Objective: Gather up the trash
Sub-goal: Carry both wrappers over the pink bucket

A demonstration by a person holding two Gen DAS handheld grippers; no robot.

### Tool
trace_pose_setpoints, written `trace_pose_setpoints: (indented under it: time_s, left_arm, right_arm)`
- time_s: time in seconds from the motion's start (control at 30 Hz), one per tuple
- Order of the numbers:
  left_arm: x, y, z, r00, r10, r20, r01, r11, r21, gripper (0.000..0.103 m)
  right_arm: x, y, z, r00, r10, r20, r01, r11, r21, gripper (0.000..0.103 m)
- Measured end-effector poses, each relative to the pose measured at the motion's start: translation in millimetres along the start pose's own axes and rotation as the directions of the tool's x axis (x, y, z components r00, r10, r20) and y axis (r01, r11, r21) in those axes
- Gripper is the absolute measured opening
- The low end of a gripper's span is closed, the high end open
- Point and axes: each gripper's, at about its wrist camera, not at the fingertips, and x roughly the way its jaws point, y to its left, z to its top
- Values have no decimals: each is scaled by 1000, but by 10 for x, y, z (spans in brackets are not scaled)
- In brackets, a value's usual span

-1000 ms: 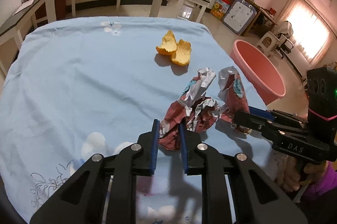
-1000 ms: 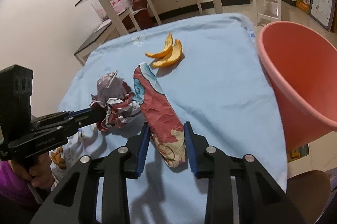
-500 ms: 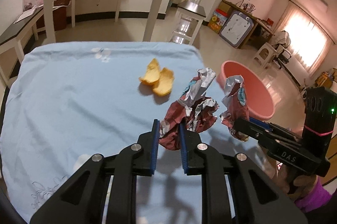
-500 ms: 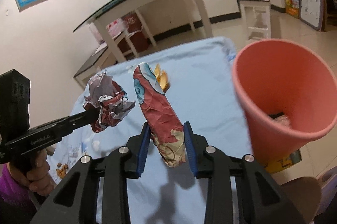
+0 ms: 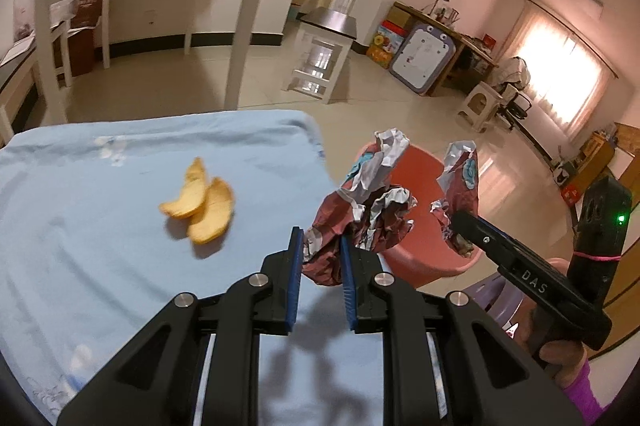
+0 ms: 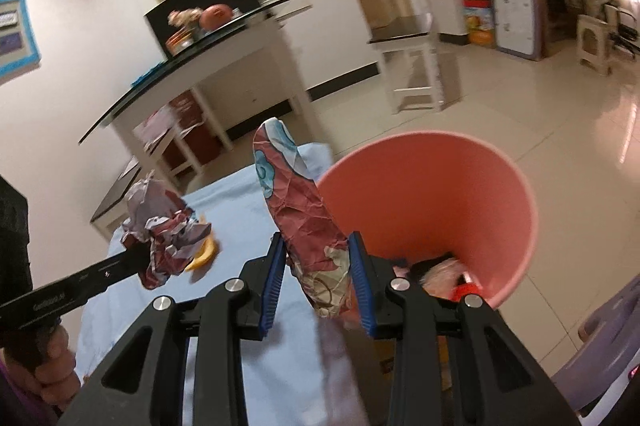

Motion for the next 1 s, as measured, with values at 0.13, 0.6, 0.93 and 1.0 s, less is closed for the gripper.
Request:
trace_pose_setpoints:
  time_s: [0.13, 0.6, 0.93, 1.0]
  left_arm:
    - [172, -139, 80, 1000, -20, -18, 20, 1000, 1, 18]
    - [718, -519, 118, 994, -32, -102, 34, 999, 17, 18]
    - [933, -595, 112, 991, -14, -133, 18, 999, 29, 18]
    - [951, -595, 102, 990, -12, -137, 16, 999, 33, 18]
  right_arm:
    - [-25, -204, 76, 998, -49, 26, 49, 998, 27, 32]
    - [143, -631, 154, 992, -127, 16, 126, 989, 74, 32]
    - [292, -732, 157, 988, -153, 0, 152, 985, 75, 33]
    - [317, -740, 149, 988, -157, -5, 157, 985, 75, 33]
